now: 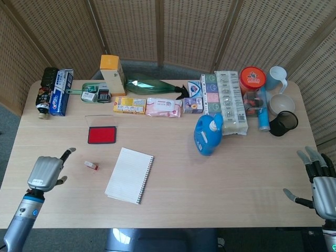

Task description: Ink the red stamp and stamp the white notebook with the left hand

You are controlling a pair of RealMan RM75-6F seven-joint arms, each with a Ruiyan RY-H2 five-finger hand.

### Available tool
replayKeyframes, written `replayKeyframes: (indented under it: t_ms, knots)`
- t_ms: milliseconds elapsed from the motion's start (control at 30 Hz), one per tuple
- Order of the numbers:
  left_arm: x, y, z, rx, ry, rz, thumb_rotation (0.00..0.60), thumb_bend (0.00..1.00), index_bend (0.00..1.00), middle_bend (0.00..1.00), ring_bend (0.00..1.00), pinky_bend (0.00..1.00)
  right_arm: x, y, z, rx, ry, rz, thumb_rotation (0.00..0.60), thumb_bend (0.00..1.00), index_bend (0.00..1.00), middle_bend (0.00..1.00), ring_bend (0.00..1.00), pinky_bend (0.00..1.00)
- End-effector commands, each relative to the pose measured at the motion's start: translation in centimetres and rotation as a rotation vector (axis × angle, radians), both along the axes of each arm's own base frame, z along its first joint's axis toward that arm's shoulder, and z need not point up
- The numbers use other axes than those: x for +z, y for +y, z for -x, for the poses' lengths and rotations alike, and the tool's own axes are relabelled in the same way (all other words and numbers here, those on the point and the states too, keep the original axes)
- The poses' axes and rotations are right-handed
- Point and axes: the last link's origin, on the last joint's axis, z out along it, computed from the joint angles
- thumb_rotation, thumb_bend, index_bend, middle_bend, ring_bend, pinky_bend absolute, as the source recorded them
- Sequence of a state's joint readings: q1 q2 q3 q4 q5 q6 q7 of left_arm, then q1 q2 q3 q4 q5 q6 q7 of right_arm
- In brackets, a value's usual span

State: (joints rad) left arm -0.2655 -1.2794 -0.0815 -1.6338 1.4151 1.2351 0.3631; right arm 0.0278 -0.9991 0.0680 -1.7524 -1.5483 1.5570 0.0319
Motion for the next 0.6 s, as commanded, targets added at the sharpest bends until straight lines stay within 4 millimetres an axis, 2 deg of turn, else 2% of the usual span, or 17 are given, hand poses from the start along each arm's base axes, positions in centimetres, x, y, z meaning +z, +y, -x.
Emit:
replayKeyframes:
  t_ms: [33,200,333,600]
  knots:
    - [-1.6,1.4,-0.5,0.014,-0.003,0.031,0.6,0.16,0.3,1.0,1.0,1.0,0.1,0.0,0.0,-0.001,-0.001,0.0,0.522,0.0,0.02,0.0,0.0,0.0]
    - [-3.5,2.3,-0.7,0.04,-0.002,0.055,0.6,0.2,0.36,1.0,1.0,1.0,0.2,0.0,0.1,-0.003,-0.007,0.001,0.522,0.0,0.02,0.0,0.0,0.0]
    - [-4.3,2.6,-0.6,0.052,0.006,0.049,0.6,0.22,0.39,1.0,1.0,1.0,0.4,-0.1,0.2,-0.005,-0.013,0.003,0.52,0.0,0.02,0.0,0.0,0.0]
    - [-5.5,3.2,-0.1,0.073,0.01,0.04,0.6,0.27,0.4,1.0,1.0,1.0,0.6,-0.1,0.4,-0.014,-0.023,0.003,0.52,0.0,0.02,0.0,0.0,0.0]
